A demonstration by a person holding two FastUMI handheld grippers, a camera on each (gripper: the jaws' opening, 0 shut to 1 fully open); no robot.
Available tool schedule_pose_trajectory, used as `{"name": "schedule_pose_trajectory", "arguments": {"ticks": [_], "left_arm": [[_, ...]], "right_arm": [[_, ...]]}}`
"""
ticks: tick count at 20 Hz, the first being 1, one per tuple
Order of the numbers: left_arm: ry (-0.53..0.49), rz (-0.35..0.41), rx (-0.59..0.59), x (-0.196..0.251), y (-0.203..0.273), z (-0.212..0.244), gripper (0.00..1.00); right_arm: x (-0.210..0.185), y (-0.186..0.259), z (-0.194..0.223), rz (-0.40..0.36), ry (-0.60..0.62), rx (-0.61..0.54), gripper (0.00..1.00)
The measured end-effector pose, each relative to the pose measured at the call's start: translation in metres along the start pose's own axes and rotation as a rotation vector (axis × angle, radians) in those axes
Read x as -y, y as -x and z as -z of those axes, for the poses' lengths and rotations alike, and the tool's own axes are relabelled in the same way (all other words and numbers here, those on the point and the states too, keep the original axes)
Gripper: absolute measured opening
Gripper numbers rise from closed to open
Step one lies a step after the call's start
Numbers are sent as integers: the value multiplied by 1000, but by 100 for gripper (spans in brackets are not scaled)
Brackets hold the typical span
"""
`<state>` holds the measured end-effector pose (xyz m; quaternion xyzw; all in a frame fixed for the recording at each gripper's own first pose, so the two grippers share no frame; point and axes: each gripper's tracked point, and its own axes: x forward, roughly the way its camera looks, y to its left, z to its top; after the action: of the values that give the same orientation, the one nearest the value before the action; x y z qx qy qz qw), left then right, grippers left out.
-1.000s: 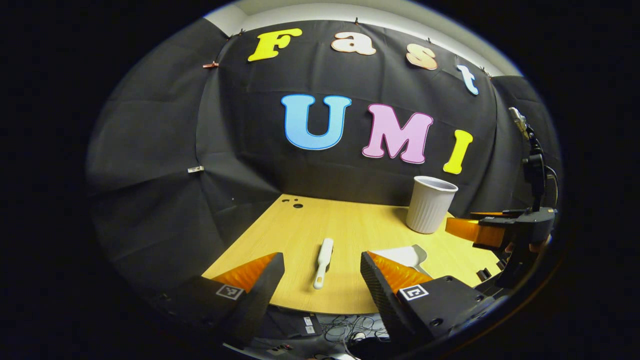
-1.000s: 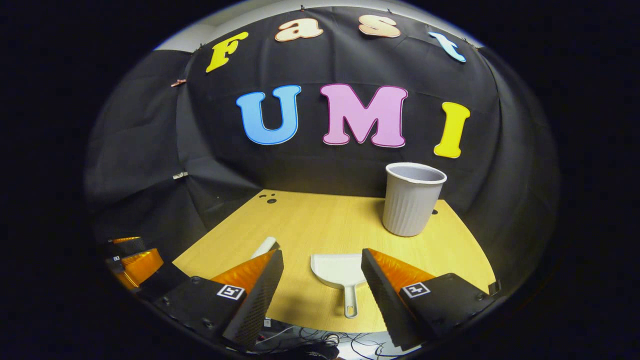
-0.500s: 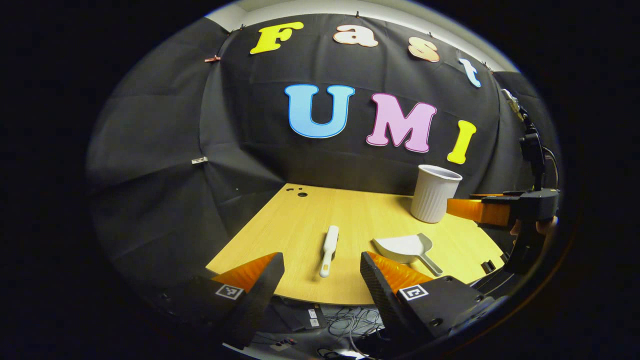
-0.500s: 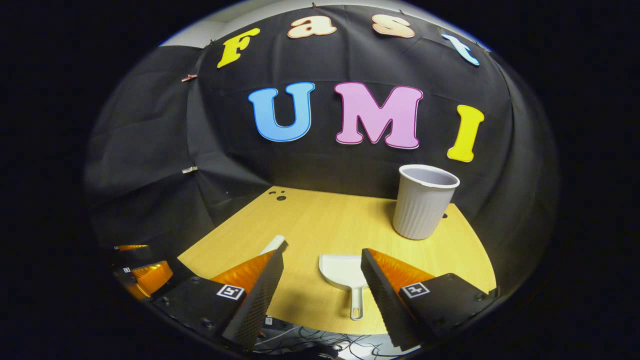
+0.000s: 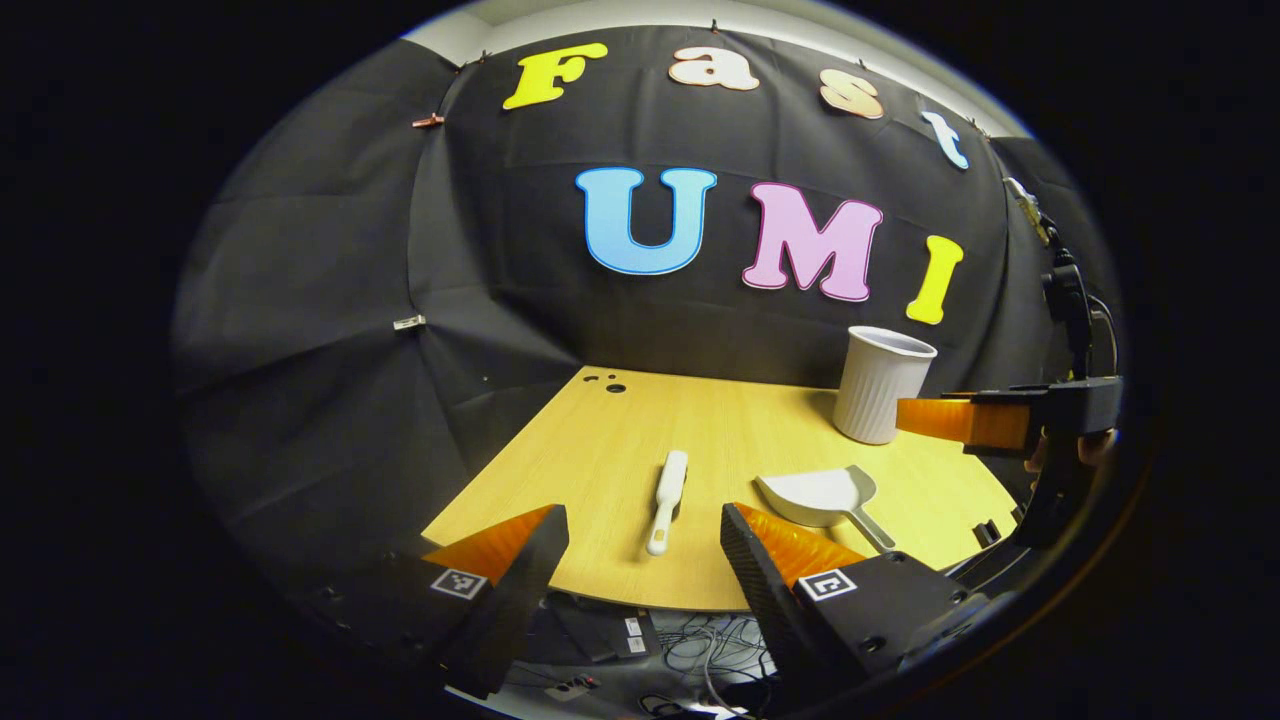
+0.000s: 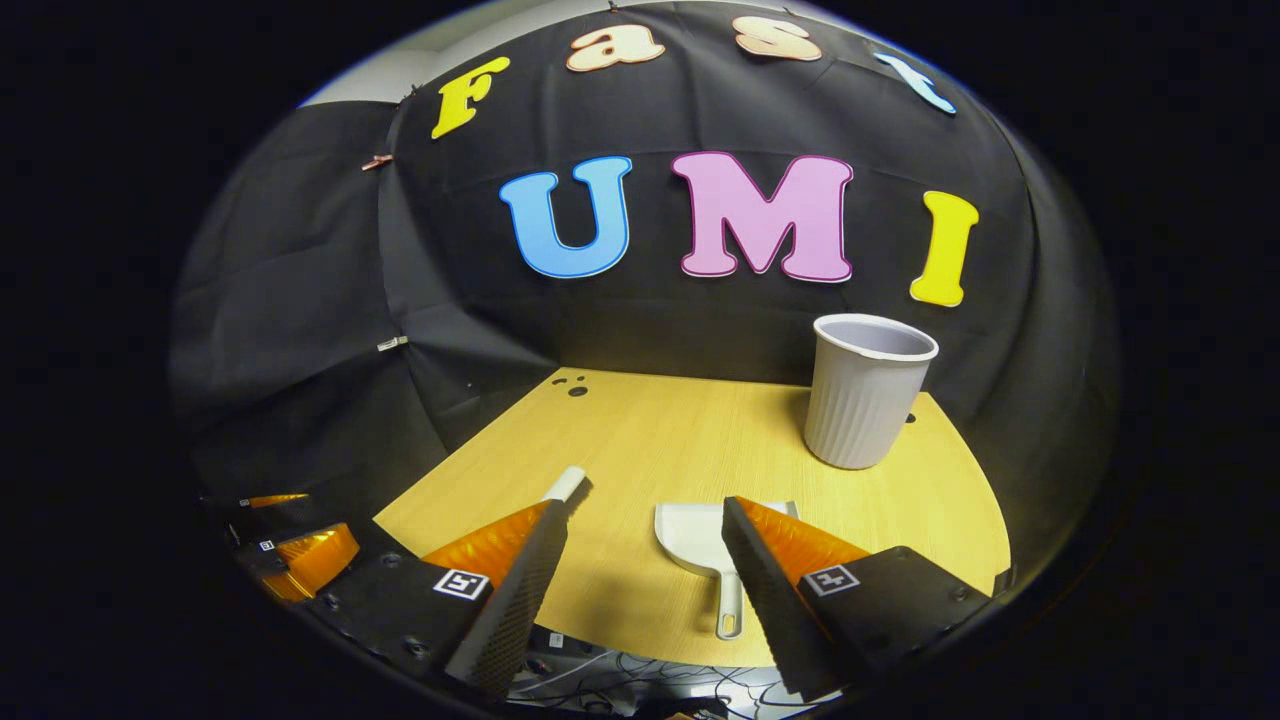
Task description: Pick up the small broom and dustpan from the desktop, sweep the trash into the dustpan with the broom, and then empty the trash into the garbage bin.
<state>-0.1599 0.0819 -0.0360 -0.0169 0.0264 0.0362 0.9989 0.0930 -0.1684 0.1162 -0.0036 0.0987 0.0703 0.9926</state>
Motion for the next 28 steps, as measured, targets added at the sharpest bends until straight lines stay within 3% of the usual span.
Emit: {"name": "schedule_pose_trajectory", "arguments": {"ticks": [11,21,25,28], "left_arm": [[-3,-56,13,15,-1,-10,97],[58,-98,53,68,-18,-24,97],[54,-104,67,76,-18,-31,97],[31,-107,81,69,-17,-37,97]], "right_arm": [[22,9,1,-44,-11,-4,98],[90,10,-11,-78,24,-2,98],[101,12,-13,-67,20,10,97],[89,8,-5,-68,10,-15,99]]}}
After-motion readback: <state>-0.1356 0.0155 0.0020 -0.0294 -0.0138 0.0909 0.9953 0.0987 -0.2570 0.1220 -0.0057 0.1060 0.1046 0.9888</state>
